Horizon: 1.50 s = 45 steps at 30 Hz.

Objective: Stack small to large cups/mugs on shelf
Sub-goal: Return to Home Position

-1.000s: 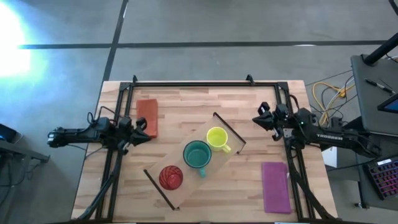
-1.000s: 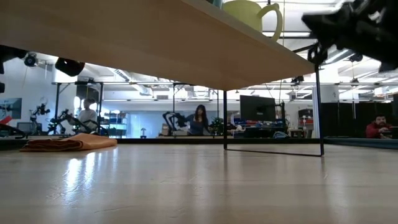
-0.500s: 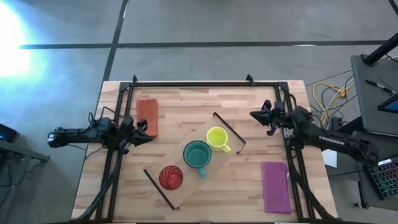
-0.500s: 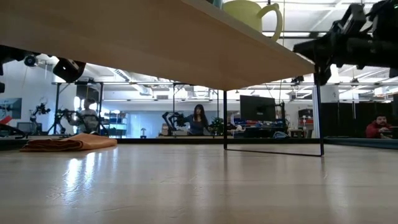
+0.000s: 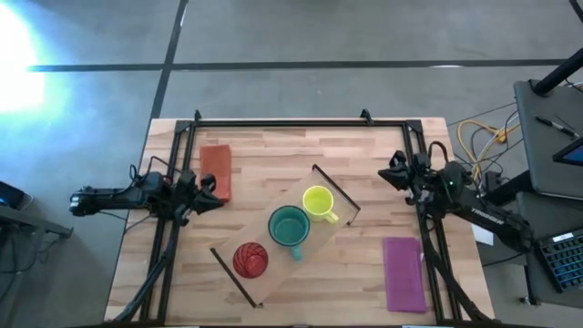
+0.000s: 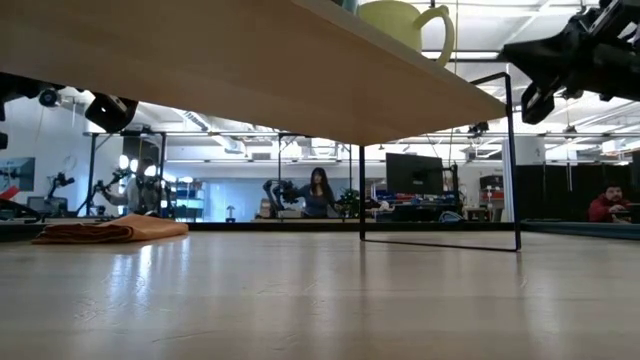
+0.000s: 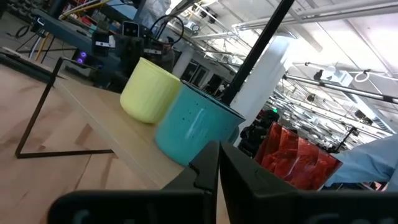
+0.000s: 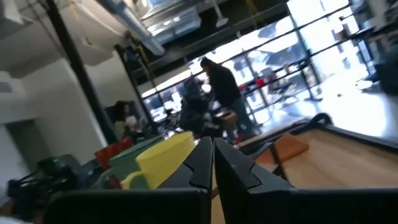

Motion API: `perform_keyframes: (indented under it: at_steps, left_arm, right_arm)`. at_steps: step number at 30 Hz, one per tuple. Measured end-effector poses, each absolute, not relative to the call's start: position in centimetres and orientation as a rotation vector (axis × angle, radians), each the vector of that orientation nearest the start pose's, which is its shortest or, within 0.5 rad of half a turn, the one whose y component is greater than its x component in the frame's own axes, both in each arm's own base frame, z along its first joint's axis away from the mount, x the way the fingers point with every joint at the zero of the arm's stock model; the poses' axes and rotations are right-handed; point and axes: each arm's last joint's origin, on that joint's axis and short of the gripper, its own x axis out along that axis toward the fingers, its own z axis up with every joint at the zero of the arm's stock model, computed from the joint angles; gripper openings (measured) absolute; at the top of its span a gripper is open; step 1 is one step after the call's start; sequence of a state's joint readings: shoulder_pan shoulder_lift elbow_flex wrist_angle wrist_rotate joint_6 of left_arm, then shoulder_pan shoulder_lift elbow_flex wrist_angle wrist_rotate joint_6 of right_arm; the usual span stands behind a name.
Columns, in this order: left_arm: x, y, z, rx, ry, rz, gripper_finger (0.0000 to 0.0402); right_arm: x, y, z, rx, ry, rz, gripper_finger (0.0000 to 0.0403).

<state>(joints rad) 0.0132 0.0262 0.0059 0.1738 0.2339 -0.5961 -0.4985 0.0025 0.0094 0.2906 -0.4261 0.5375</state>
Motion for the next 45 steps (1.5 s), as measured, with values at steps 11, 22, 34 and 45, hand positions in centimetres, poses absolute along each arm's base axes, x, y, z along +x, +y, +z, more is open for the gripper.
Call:
perform_keyframes:
  at_steps: [11, 22, 34, 45]
  left_arm:
    - [9.9, -0.5, 17.6, -0.573, -0.045, -0.243, 0.0000]
    - [10.1, -0.5, 17.4, -0.580, -0.011, -0.233, 0.0000]
    - [10.2, -0.5, 17.4, -0.580, -0.010, -0.233, 0.0000]
    - [10.2, -0.5, 17.4, -0.580, -0.011, -0.233, 0.0000]
  right_arm:
    - [8.7, -3.5, 18.7, 0.423, -0.227, -0.066, 0.0009]
    - [9.1, -3.8, 16.9, 0.511, -0.059, -0.127, 0.0009]
    - [9.2, -3.8, 16.8, 0.518, -0.042, -0.130, 0.0009]
    - [9.2, -3.8, 16.8, 0.518, -0.043, -0.130, 0.0009]
